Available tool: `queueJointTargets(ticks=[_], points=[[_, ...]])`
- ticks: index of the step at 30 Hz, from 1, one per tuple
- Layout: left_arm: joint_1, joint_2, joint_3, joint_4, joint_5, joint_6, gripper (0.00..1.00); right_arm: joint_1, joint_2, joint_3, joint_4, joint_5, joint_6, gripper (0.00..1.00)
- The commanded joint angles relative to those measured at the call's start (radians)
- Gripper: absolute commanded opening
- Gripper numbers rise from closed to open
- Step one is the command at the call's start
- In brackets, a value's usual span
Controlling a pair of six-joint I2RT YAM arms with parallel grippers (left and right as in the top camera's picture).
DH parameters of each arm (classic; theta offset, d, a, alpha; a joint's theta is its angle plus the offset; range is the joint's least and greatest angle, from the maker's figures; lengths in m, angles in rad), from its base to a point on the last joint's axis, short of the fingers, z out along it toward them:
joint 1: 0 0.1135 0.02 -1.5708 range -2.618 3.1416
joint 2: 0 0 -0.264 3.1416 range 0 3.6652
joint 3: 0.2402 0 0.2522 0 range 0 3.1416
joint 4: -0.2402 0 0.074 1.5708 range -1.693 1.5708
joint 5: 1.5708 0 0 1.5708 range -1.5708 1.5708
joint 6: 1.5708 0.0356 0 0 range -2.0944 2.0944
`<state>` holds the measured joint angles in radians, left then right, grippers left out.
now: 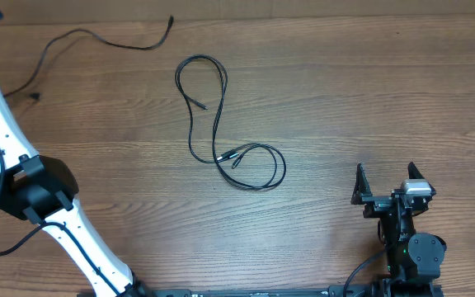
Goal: Untangle cables
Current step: 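Drag the cable leftward and lay it on the table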
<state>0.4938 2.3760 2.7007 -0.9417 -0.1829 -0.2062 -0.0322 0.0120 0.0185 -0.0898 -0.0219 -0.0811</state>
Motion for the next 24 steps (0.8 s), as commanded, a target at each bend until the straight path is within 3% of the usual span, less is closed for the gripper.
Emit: queueJointTargets(ticks=[1,6,18,21,24], points=[[-0.016,0.04,-0.002,-0.062,0.137,-0.011,1.0,-0.001,-0.009,-0.01,0.006,-0.002,0.005,1.0],[-0.033,0.052,-0.002,-0.167,0.137,-0.051,0.96,-0.001,-0.009,-0.01,0.006,-0.002,0.005,1.0],[-0.05,0.179,-0.008,-0.417,0.131,-0.274,1.0,-0.001,-0.009,-0.01,0.006,-0.002,0.005,1.0],[-0.049,0.208,-0.008,-0.452,0.121,-0.243,1.0,-0.001,-0.009,-0.01,0.006,-0.002,0.005,1.0],[-0.05,0.241,-0.009,-0.458,0.121,-0.064,1.0,-0.001,-0.009,-0.01,0.006,-0.002,0.005,1.0]])
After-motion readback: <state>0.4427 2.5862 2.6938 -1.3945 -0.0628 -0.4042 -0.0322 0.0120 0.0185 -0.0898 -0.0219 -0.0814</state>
